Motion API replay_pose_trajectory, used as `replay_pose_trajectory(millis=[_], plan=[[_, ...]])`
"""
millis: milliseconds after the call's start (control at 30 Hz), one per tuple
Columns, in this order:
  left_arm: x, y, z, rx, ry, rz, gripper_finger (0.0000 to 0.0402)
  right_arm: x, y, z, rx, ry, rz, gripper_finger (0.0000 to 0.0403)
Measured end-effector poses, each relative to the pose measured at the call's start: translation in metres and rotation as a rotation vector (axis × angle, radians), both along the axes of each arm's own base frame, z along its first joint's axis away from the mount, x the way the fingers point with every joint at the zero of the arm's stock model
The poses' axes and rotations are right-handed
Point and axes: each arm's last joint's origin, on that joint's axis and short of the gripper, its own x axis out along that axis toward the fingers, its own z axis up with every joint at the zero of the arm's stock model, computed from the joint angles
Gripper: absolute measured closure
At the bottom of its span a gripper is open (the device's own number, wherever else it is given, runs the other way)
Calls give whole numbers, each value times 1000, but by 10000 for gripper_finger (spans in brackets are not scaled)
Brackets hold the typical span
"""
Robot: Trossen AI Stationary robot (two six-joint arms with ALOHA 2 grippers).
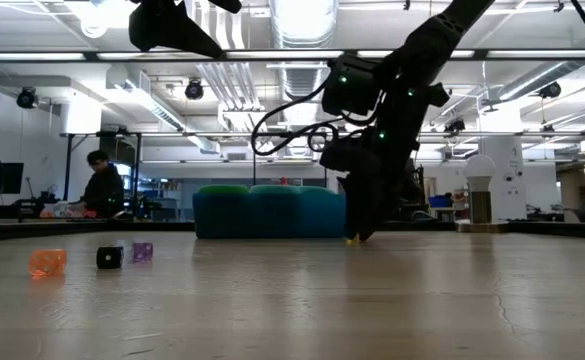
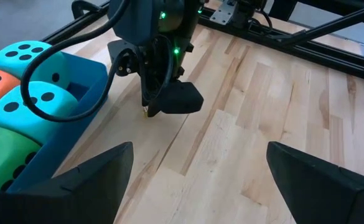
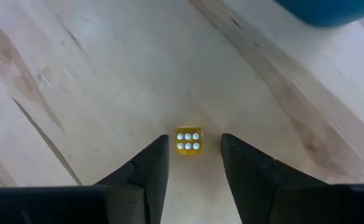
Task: Pick & Place Dice
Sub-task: Put the small yellow dice into the blue bin
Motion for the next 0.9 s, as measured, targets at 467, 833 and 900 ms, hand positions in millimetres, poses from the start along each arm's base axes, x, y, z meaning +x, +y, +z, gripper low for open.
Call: replay_pose_trajectory(millis=[467,833,900], plan=[[0,0,0,0,0,0,31,-2,0,-2,-21,6,-8,344],[0,0,0,0,0,0,27,-1,-1,-1,-21,-2,-8,357],[0,0,0,0,0,0,27,-1,-1,0,-20,-3,-9,356]])
